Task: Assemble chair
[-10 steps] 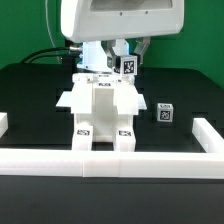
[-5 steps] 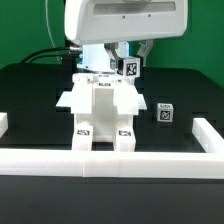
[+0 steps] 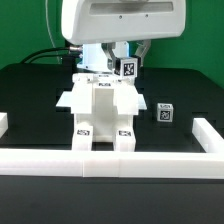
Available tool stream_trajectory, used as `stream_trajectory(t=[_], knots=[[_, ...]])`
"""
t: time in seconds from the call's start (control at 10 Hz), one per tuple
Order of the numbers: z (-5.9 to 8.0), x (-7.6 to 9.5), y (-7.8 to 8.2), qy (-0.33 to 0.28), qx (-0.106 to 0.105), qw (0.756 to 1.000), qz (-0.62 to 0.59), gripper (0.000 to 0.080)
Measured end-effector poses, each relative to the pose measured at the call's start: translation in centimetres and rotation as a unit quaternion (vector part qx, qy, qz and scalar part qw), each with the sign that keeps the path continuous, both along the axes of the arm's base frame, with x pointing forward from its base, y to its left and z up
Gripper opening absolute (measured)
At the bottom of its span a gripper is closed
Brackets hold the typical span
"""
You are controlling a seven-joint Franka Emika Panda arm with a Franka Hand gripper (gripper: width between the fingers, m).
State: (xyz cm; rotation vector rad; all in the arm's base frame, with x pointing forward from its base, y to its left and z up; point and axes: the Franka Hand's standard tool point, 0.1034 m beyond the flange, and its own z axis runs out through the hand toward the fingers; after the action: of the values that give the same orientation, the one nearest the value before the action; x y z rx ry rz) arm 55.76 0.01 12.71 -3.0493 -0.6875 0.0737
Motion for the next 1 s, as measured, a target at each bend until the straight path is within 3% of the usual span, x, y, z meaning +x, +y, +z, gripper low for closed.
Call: stream_trajectory(t=[1.0], knots=[[0.58, -0.55, 0.26, 0.002, 0.003, 1.000, -0.005, 0.0284]])
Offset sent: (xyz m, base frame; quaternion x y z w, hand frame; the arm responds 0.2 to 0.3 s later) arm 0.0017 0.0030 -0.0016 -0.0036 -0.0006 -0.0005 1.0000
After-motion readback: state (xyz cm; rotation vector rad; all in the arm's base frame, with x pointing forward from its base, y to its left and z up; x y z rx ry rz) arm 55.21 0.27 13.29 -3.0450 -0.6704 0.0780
